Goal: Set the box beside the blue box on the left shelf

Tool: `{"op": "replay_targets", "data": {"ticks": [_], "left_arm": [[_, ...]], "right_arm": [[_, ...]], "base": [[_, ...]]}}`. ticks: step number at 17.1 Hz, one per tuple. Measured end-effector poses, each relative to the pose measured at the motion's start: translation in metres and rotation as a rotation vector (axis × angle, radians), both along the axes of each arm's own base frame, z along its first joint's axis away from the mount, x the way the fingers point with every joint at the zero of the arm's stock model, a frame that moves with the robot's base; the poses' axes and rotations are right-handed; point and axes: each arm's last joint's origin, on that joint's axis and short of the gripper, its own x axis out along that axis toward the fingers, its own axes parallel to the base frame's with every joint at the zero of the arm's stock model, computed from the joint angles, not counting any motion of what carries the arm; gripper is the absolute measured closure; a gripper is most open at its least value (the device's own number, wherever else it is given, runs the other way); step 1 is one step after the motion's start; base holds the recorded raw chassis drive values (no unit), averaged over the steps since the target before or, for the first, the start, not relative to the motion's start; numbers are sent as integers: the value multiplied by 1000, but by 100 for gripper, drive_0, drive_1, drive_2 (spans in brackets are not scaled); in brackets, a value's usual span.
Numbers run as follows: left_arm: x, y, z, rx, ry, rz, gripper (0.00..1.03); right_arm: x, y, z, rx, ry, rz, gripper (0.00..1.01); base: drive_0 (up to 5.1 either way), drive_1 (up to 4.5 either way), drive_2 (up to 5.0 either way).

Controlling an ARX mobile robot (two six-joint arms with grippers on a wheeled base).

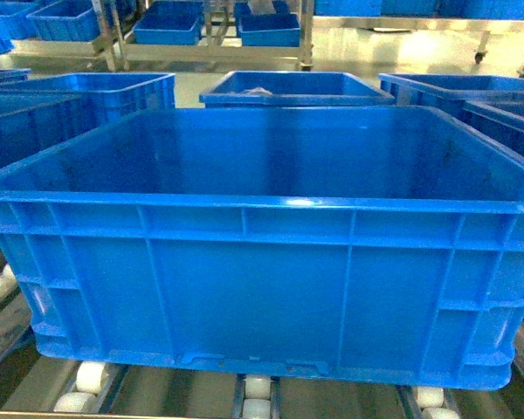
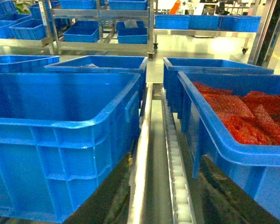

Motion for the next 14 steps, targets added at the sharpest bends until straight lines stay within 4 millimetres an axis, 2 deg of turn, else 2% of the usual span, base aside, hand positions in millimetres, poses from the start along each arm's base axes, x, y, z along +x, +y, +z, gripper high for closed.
{"op": "replay_targets", "data": {"ticks": [3,5,7,10,14], "left_arm": [[0,0,0,0,1,0,30],[0,0,0,0,0,0,5],[0,0,0,2,0,0,3],[0,0,0,2,1,0,5],[0,0,0,2,0,0,5]], "right_arm": [[0,0,0,0,0,0,31],[0,0,0,0,0,0,3],[0,0,0,0,0,0,1],[0,0,0,0,0,0,4],[0,0,0,0,0,0,3]], "base": [[0,0,0],[0,0,0],[0,0,0],[0,0,0],[0,0,0]]}}
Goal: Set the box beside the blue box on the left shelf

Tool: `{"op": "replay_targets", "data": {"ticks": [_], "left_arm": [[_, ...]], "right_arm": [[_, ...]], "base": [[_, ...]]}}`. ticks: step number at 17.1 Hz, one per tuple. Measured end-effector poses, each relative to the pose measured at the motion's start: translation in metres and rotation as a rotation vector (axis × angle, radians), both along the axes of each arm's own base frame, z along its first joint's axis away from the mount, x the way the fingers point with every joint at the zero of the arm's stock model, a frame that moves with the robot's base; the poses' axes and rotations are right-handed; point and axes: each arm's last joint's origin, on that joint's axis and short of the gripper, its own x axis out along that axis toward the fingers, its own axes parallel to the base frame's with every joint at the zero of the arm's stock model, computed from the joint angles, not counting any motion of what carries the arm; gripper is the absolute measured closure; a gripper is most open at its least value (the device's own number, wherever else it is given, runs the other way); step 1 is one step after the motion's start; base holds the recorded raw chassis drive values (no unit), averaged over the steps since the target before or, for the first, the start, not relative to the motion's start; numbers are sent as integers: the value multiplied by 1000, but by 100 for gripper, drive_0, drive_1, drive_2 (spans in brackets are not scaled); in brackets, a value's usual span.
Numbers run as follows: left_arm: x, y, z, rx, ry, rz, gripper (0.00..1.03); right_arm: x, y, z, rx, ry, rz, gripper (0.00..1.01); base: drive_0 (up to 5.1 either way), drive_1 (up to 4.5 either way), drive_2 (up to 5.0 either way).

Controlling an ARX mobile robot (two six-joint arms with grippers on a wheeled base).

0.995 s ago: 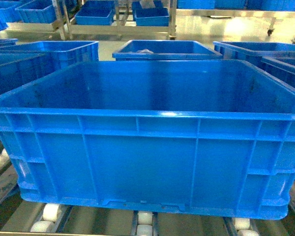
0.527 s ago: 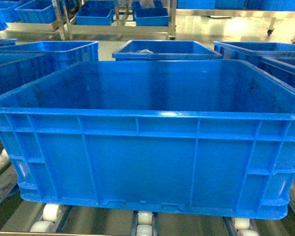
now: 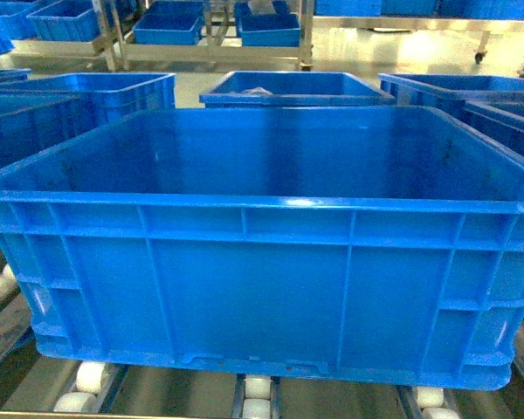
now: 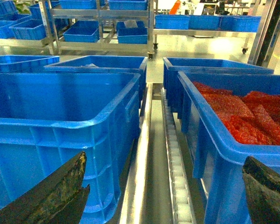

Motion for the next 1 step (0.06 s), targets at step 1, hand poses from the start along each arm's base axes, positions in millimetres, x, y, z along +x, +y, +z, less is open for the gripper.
{"op": "replay_targets", "data": {"ticks": [1], "left_arm": [[0,0,0,0,0,0,5]], "right_arm": [[0,0,0,0,0,0,3]], "base": [[0,0,0]]}}
